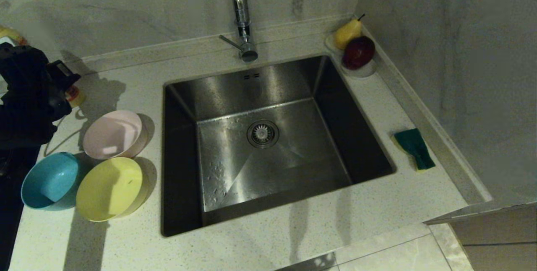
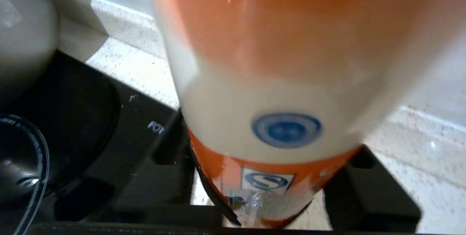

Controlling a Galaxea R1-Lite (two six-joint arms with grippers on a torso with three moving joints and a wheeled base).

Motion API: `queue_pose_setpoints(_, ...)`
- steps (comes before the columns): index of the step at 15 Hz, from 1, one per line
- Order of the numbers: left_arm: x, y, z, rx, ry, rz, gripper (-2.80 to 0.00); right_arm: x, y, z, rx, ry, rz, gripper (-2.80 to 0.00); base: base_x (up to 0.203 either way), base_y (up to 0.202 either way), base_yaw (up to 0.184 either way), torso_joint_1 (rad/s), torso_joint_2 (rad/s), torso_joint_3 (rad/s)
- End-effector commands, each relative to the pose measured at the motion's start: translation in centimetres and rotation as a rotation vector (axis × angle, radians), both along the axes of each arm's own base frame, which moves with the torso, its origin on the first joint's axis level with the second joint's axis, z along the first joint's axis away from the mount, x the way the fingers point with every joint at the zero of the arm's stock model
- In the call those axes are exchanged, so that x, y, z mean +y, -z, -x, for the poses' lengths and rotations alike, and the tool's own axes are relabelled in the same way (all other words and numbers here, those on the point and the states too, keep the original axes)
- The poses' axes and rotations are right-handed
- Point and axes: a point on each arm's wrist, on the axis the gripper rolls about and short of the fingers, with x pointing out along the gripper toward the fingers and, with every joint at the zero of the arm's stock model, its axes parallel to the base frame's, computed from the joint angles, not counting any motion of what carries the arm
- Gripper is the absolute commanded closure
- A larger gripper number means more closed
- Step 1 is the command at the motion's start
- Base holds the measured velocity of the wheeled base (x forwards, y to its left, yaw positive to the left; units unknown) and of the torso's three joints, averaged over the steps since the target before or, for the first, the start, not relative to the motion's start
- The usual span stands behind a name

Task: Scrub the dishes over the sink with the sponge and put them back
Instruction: Grab the dish soap

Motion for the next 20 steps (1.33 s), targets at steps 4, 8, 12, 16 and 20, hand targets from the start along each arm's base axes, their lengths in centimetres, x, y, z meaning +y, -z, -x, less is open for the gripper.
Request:
queue_pose_setpoints(4,1.0,0.9,-0.4,-0.001,-0.022,-0.002,0.0,0.0,0.0,0.0,-0.002,-0.001,0.0,0.0,0.0,0.0,0.0,0.0,0.0,0.0)
queue_pose_setpoints(8,0.7,-2.6,0.7,-0.056,-0.03,-0.017,0.0,0.0,0.0,0.0,-0.001,-0.001,0.0,0.0,0.0,0.0,0.0,0.0,0.0,0.0)
queue_pose_setpoints(12,-0.8,-9.8,4.6,-0.115,-0.027,-0.032,0.0,0.0,0.0,0.0,-0.001,0.0,0.001,0.0,0.0,0.0,0.0,0.0,0.0,0.0)
queue_pose_setpoints(16,-4.0,-16.7,9.5,-0.097,0.015,-0.027,0.0,0.0,0.0,0.0,-0.001,-0.002,0.001,0.0,0.0,0.0,0.0,0.0,0.0,0.0)
queue_pose_setpoints(20,-10.5,-20.3,13.7,-0.056,0.179,-0.075,0.0,0.0,0.0,0.0,0.0,-0.001,0.0,0.0,0.0,0.0,0.0,0.0,0.0,0.0)
